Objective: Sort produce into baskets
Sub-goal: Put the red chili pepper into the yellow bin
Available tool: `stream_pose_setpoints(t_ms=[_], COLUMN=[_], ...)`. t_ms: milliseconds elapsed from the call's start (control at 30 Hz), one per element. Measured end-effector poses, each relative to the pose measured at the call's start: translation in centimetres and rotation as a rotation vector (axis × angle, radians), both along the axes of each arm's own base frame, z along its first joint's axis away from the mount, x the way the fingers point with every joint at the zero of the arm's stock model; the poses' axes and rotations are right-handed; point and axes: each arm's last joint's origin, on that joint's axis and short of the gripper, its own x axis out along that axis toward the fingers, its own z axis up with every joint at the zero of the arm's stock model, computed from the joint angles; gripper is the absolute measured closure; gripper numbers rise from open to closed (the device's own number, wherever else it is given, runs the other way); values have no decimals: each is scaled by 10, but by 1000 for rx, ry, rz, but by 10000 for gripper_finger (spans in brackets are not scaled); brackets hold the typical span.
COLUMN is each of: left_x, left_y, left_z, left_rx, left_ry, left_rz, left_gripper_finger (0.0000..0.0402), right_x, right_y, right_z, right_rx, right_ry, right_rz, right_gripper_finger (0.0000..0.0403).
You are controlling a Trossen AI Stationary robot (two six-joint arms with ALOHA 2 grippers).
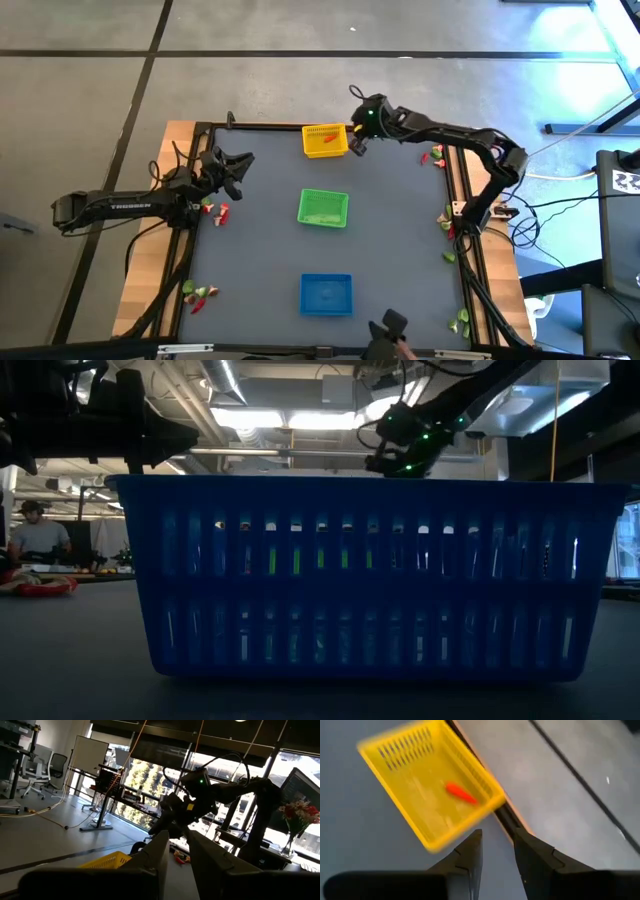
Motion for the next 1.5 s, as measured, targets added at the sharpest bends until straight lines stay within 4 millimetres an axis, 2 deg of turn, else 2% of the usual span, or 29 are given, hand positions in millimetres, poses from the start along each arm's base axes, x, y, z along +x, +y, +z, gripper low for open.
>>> stream_pose_setpoints(t_ms=[300,500,633,867,1000,1267,1500], left_x=[0,0,0,-1,-1,-1,-1], left_y=[0,0,0,1,2,2,2], left_z=[0,0,0,0,0,0,0], left_rx=[-10,-35,-37,-29,-27,-27,-23], left_ry=[-7,-23,-24,-16,-13,-13,-10], left_rz=[-3,-10,-10,50,62,62,63], left_gripper_finger=[329,329,329,329,329,329,329], right_x=[-49,-85,-104,-117,-121,-126,-144], right_y=[-4,1,5,8,11,9,5], right_z=[-2,-21,-33,-39,-39,-40,-51], right_rx=[155,243,268,333,326,344,410], right_ry=[186,231,302,354,403,384,383], right_rz=[-104,-237,-324,-460,-539,-647,-716], right_gripper_finger=[293,292,277,201,178,195,218])
